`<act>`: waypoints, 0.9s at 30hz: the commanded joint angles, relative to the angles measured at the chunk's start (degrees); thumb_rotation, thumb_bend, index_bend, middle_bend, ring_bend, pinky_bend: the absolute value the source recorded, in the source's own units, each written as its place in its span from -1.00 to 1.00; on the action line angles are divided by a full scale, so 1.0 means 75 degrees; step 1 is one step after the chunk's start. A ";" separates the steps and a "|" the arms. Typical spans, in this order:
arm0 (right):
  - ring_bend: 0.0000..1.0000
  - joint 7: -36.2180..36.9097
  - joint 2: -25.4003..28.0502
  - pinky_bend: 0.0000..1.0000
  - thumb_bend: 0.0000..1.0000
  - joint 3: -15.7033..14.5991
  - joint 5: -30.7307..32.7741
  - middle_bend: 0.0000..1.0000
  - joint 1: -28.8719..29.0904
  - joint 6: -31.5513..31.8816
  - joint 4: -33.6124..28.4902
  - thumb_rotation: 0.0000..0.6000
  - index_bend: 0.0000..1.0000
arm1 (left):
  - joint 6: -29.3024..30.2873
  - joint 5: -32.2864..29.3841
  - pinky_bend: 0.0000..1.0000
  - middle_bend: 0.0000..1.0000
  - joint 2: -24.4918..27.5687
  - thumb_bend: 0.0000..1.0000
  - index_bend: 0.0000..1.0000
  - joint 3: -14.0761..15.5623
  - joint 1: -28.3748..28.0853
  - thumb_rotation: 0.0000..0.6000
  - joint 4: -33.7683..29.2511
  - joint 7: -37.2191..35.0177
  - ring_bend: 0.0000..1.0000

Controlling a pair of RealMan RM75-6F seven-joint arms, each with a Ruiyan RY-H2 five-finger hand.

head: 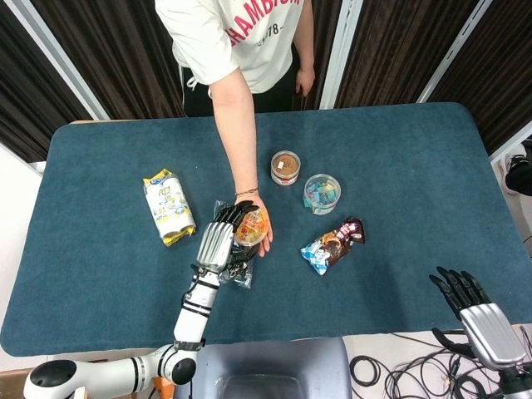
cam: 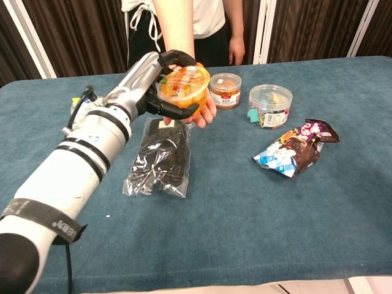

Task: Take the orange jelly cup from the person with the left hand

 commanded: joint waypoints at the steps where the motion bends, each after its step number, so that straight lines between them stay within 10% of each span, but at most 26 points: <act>1: -1.00 0.0062 0.0017 -1.00 -0.58 -0.0005 -0.0016 -1.00 -0.0012 0.0038 0.0024 1.00 -1.00 | 0.0217 0.0149 -0.17 -0.48 -0.0273 -0.40 -0.34 -0.0098 -0.0128 1.00 0.0439 -0.0237 -0.43; 16: -1.00 0.0225 0.0030 -1.00 -0.58 -0.0032 -0.0106 -1.00 -0.0053 0.0163 0.0142 1.00 -1.00 | 0.0806 0.0805 0.36 -0.09 -0.0365 -0.34 0.06 0.0046 -0.0222 1.00 0.0866 -0.0590 -0.02; 27: -1.00 -0.0130 -0.0082 -1.00 -0.58 -0.0018 -0.0068 -1.00 -0.0069 0.0070 0.0063 1.00 -1.00 | 0.1908 0.1643 0.38 -0.07 0.1734 -0.35 0.09 0.0302 0.0611 1.00 -0.1966 0.0815 0.00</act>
